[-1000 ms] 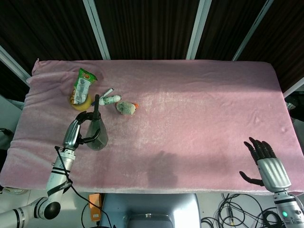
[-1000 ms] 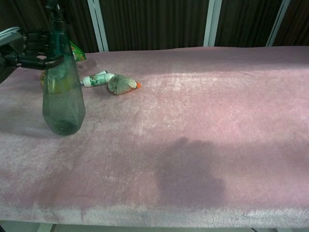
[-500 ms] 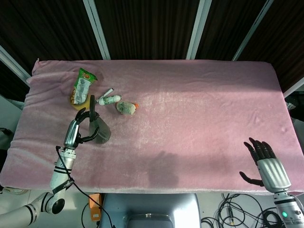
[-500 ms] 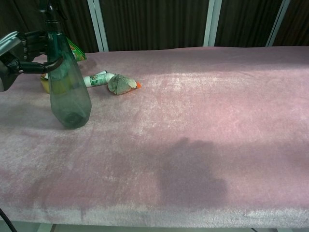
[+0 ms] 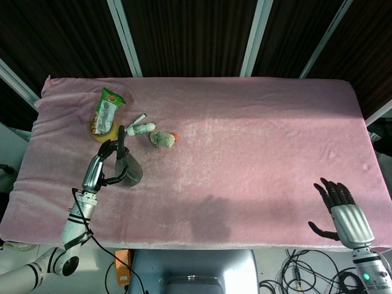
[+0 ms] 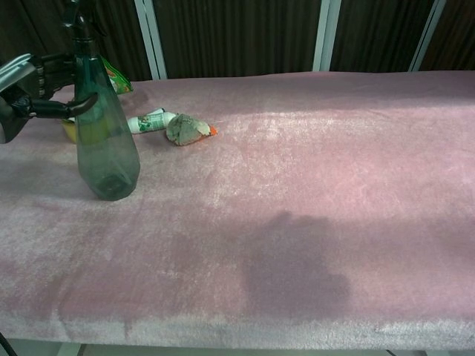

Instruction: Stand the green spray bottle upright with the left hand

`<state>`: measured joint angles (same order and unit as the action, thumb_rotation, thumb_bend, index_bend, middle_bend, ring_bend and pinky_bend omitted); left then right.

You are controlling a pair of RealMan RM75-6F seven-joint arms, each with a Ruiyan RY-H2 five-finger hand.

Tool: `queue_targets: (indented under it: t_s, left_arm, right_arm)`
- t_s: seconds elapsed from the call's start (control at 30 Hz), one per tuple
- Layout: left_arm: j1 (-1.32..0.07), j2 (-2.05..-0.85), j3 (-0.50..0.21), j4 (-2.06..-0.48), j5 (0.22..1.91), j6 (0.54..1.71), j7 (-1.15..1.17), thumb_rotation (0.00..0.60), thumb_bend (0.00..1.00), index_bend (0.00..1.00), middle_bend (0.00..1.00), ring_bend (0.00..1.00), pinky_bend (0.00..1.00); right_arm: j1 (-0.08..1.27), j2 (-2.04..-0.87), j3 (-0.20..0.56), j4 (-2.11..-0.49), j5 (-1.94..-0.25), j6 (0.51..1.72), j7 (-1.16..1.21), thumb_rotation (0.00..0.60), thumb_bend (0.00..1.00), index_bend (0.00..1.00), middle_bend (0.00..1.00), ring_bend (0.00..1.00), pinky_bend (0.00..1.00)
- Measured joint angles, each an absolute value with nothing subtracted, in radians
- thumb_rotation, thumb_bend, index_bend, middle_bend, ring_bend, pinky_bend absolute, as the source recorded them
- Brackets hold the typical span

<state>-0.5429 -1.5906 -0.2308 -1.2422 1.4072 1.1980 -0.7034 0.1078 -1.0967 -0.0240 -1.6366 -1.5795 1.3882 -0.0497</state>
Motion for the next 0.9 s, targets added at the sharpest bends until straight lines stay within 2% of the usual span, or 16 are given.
queue_targets:
  t_s: [0.13,0.57,0.8,0.9]
  left_arm:
    - [-0.545,-1.582,-0.226,-1.245,1.406,1.187,-0.713,0.600,0.37,0.14,0.17,0.00,0.00]
    - [-0.541,-1.554,-0.228,-1.269,1.413,1.205,-0.731,0.600,0.36,0.10,0.13,0.00,0.00]
    - [-0.519,-1.510,-0.197,-1.260,1.447,1.238,-0.666,0.600,0.33,0.00,0.01,0.00,0.00]
    - [-0.496,-1.474,-0.166,-1.235,1.464,1.253,-0.588,0.600,0.33,0.00,0.00,0.00,0.00]
  right_arm:
    - [0.107,-1.097,-0.025,-1.637,-1.581,1.390,-0.050,0.600,0.37,0.00,0.00,0.00,0.00]
    - [0.107,-1.098,-0.025,-1.637,-1.580,1.389,-0.052,0.600,0.37,0.00,0.00,0.00,0.00]
    - [0.105,-1.094,-0.028,-1.638,-1.585,1.393,-0.046,0.600,0.37,0.00,0.00,0.00,0.00]
    - [0.101,-1.091,-0.028,-1.637,-1.587,1.402,-0.040,0.600,0.37,0.00,0.00,0.00,0.00]
